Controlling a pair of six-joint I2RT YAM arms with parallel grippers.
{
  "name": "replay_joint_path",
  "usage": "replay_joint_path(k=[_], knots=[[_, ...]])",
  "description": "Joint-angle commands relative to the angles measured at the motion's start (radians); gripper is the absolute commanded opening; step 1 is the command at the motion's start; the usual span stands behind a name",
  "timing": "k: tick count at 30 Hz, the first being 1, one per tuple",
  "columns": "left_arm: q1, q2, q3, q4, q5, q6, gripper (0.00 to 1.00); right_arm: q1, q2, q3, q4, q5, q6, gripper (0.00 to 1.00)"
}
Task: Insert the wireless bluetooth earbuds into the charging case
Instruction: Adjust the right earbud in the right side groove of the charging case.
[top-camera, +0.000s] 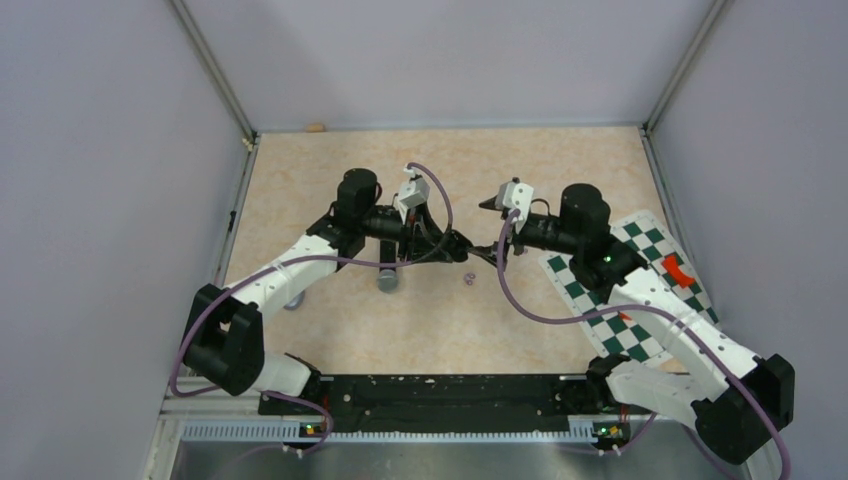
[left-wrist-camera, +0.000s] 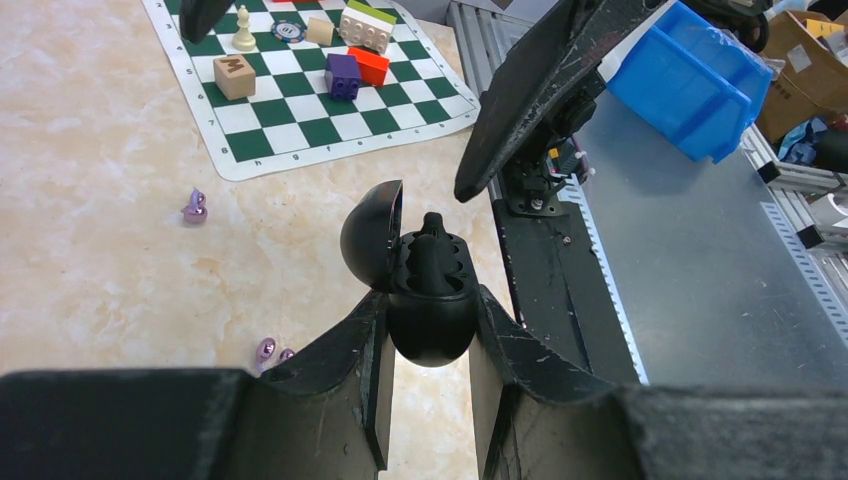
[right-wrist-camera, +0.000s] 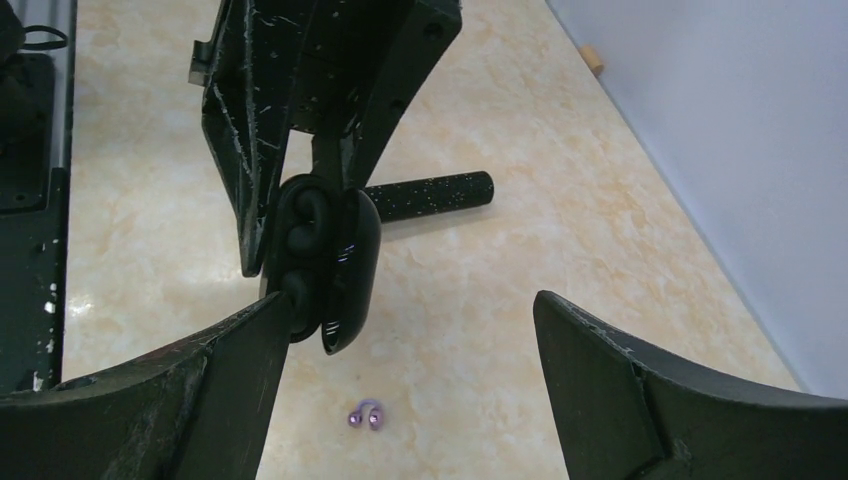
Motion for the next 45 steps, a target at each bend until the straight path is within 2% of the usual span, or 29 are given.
replay_joint_path(k=[1, 12, 17, 21, 25, 35, 45], knots=[[-0.005, 0.001, 0.007, 0.015, 0.033, 0.002, 0.00, -0.006, -0.016, 0.047, -0.004, -0.070, -0.014, 0.89], [-0.007, -0.002, 0.008, 0.013, 0.036, 0.002, 0.00, 0.003, 0.009, 0.025, 0.050, 0.010, -0.018, 0.87], [-0.006, 0.001, 0.006, 0.013, 0.036, 0.020, 0.00, 0.003, 0.007, 0.035, -0.002, -0.107, -0.011, 0.88], [-0.007, -0.001, 0.007, 0.012, 0.036, 0.025, 0.00, 0.004, 0.015, 0.037, -0.020, -0.115, -0.023, 0.88], [-0.007, -0.001, 0.007, 0.012, 0.036, 0.026, 0.00, 0.007, 0.030, 0.036, -0.017, -0.081, -0.031, 0.88], [-0.006, -0.004, 0.006, 0.012, 0.037, 0.027, 0.00, 0.025, 0.037, 0.017, 0.115, 0.185, -0.002, 0.87], [-0.008, -0.002, 0.007, 0.011, 0.035, 0.028, 0.00, 0.025, -0.001, 0.023, 0.101, 0.186, -0.014, 0.87]])
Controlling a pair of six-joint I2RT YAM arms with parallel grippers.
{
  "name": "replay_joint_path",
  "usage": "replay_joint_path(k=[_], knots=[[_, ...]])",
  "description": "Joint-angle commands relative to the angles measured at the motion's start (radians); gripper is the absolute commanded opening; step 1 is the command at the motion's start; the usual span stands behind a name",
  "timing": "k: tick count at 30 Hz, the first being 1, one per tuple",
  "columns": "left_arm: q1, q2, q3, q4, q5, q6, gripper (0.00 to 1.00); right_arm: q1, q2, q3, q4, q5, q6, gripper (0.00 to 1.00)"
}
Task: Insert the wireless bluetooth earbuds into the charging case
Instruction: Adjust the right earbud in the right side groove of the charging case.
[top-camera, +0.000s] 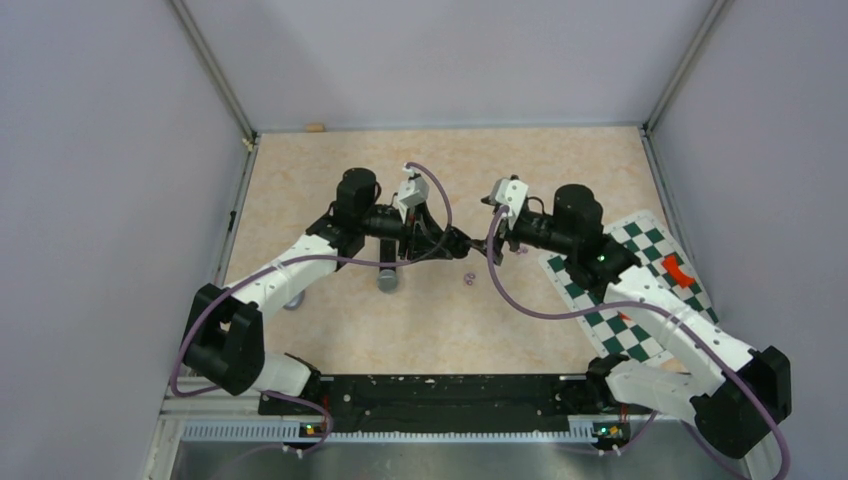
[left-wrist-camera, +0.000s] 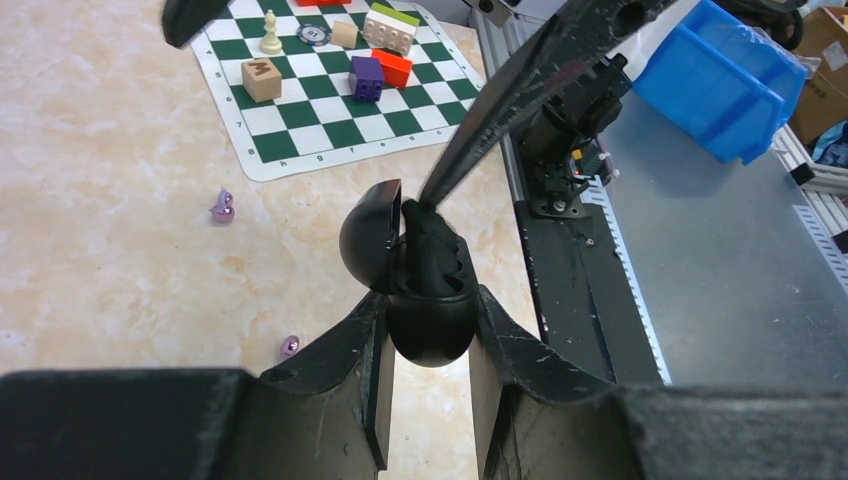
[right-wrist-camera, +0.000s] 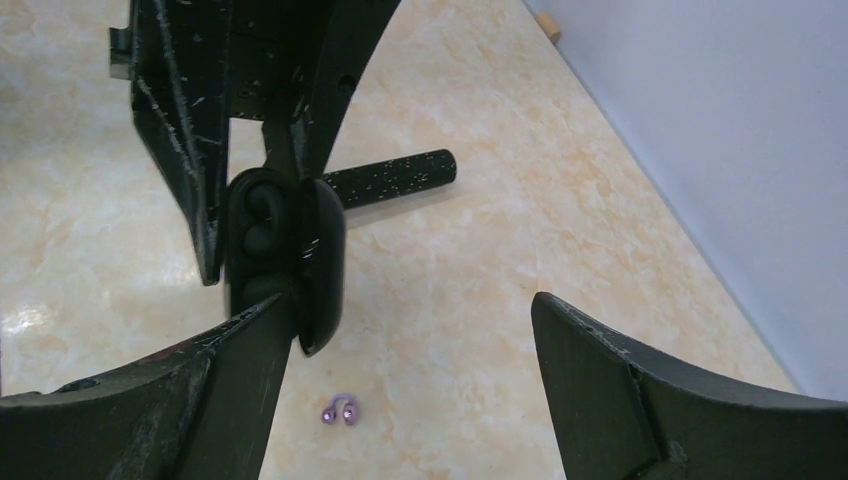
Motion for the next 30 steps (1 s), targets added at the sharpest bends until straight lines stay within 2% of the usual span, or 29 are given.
replay_joint_path(k=[1, 12, 20, 26, 30], knots=[[-0.012, -0.004, 0.007, 0.001, 0.064, 0.005, 0.00, -0.003, -0.031, 0.025, 0.091, 0.074, -0.014, 0.87], [-0.012, -0.003, 0.010, -0.002, 0.062, 0.006, 0.00, -0.008, -0.045, 0.061, -0.028, -0.139, -0.018, 0.91], [-0.013, -0.005, 0.012, -0.006, 0.061, 0.008, 0.00, -0.007, -0.024, 0.061, -0.060, -0.154, -0.056, 0.91], [-0.013, -0.005, 0.013, -0.008, 0.061, 0.009, 0.00, -0.007, -0.012, 0.048, -0.002, -0.145, 0.006, 0.91], [-0.013, -0.006, 0.013, -0.011, 0.060, 0.011, 0.00, -0.008, -0.031, 0.074, -0.021, -0.203, 0.048, 0.93]])
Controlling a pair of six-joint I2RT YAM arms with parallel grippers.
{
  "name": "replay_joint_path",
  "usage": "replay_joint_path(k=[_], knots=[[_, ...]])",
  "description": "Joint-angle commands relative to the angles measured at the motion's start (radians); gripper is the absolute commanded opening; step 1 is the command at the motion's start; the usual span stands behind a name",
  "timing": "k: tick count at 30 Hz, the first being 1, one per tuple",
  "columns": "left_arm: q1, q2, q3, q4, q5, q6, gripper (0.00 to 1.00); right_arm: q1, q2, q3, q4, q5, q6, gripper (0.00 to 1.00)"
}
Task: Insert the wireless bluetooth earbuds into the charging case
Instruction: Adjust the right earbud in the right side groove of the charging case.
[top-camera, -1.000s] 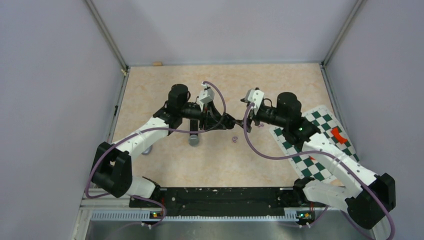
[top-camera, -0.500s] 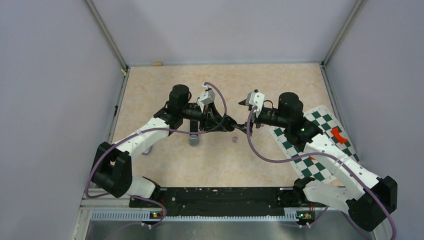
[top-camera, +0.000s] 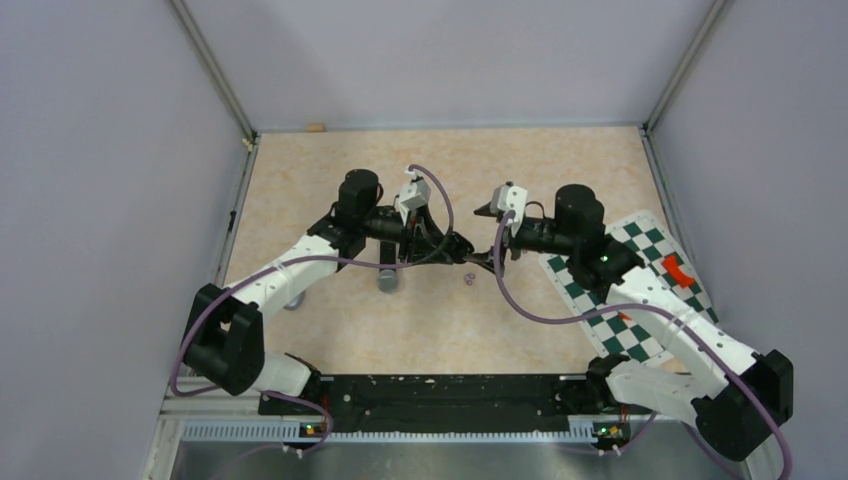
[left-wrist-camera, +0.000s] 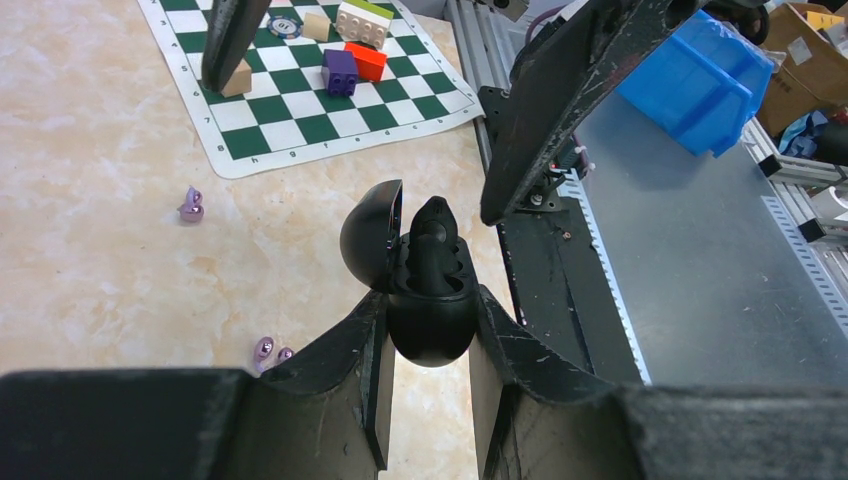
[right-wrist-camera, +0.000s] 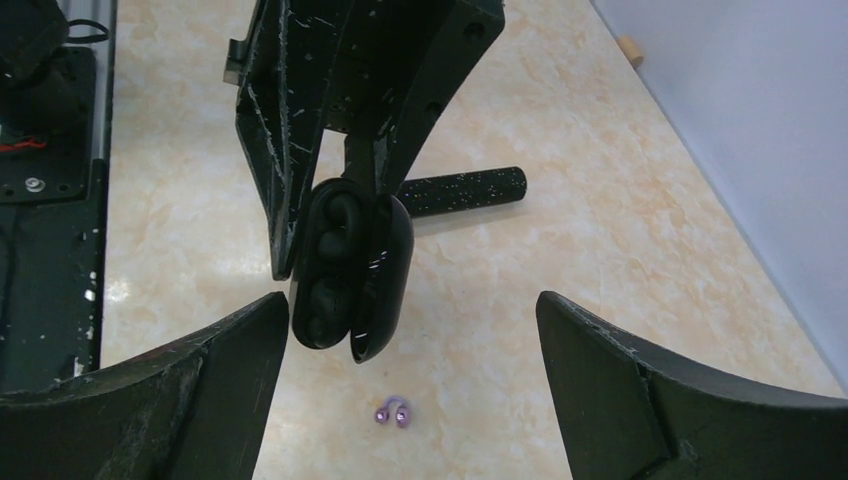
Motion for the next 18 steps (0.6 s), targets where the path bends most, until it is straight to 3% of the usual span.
replay_joint_path(k=[1, 8, 18], knots=[[-0.004, -0.007, 0.013, 0.012, 0.029, 0.014, 0.00, -0.009, -0.024, 0.073, 0.031, -0.061, 0.057, 0.93], [-0.005, -0.005, 0.013, 0.010, 0.030, 0.015, 0.00, -0.029, -0.040, 0.056, 0.062, 0.046, 0.053, 0.93], [-0.006, -0.002, 0.013, 0.007, 0.031, 0.023, 0.00, -0.015, 0.022, 0.040, 0.079, 0.017, 0.041, 0.93]])
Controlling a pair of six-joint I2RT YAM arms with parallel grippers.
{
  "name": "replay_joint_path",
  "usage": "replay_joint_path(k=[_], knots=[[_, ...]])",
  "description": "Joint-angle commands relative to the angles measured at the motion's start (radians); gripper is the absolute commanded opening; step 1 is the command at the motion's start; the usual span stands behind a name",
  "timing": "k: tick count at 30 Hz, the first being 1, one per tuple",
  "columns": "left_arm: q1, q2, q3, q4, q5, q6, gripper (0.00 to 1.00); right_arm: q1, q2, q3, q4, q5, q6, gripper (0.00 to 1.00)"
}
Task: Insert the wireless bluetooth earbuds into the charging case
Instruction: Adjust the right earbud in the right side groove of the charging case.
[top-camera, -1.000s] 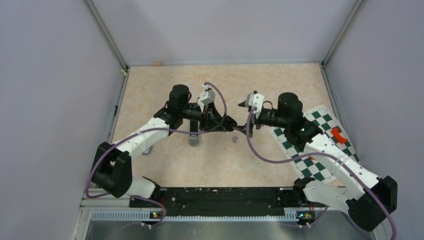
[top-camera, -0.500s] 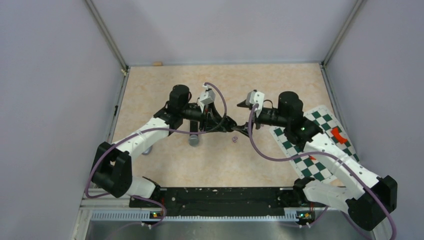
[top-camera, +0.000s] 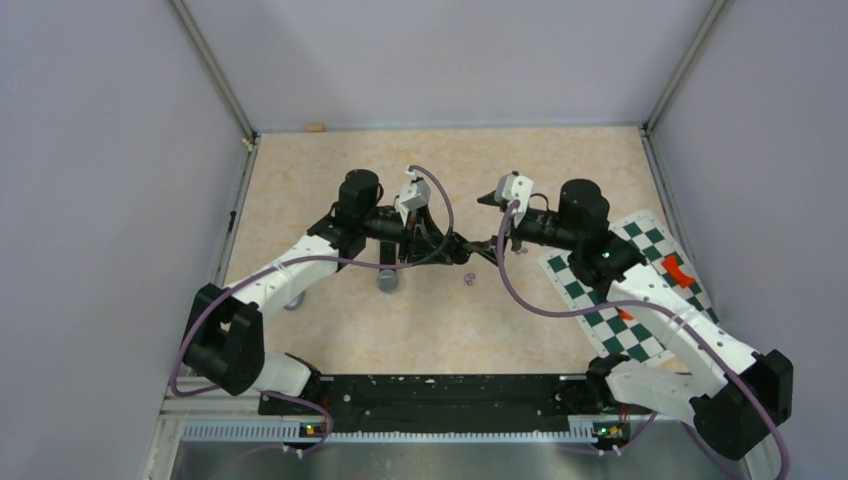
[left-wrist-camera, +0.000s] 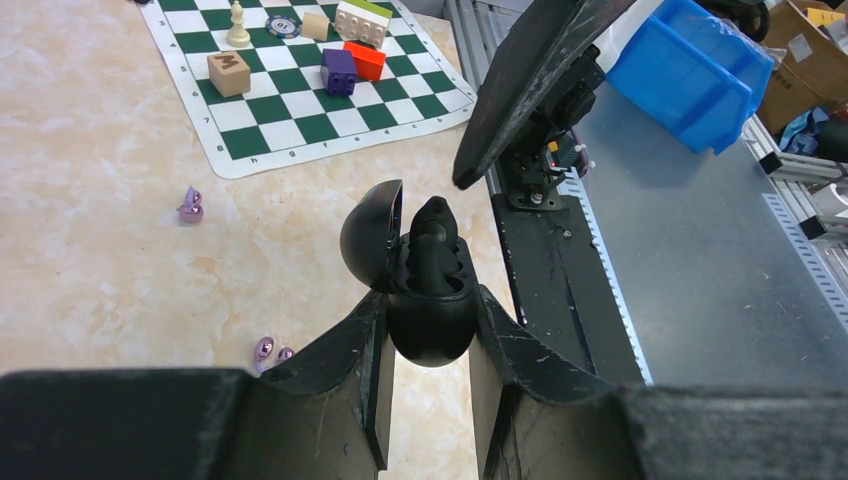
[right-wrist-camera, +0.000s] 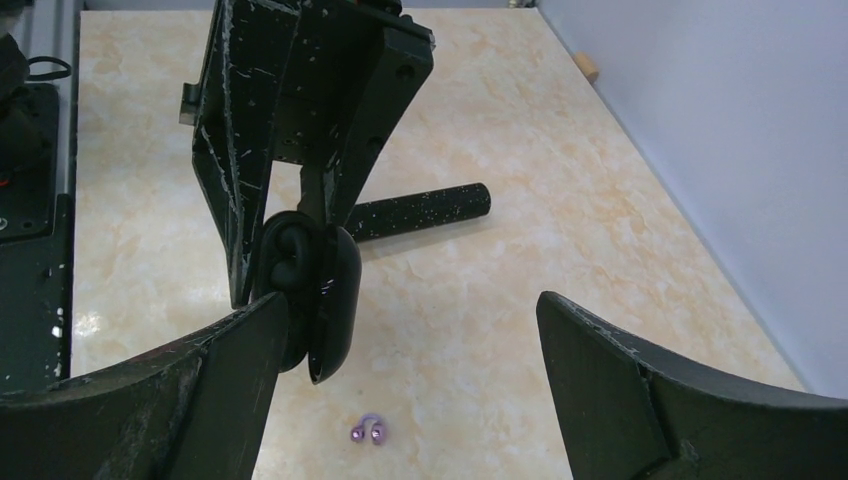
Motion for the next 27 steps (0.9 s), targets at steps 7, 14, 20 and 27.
replay_joint_path(k=[7, 14, 20, 27], knots=[[-0.005, -0.004, 0.013, 0.007, 0.030, 0.020, 0.00, 0.008, 0.052, 0.029, -0.034, -0.020, -0.042, 0.94], [-0.006, -0.004, 0.014, 0.005, 0.028, 0.023, 0.00, 0.029, 0.076, 0.037, -0.064, -0.026, -0.064, 0.94], [-0.008, -0.004, 0.015, 0.004, 0.030, 0.025, 0.00, 0.057, 0.085, 0.032, -0.051, -0.040, -0.061, 0.94], [-0.007, -0.006, 0.015, -0.004, 0.031, 0.036, 0.00, 0.058, 0.028, 0.040, 0.006, 0.037, -0.010, 0.94]])
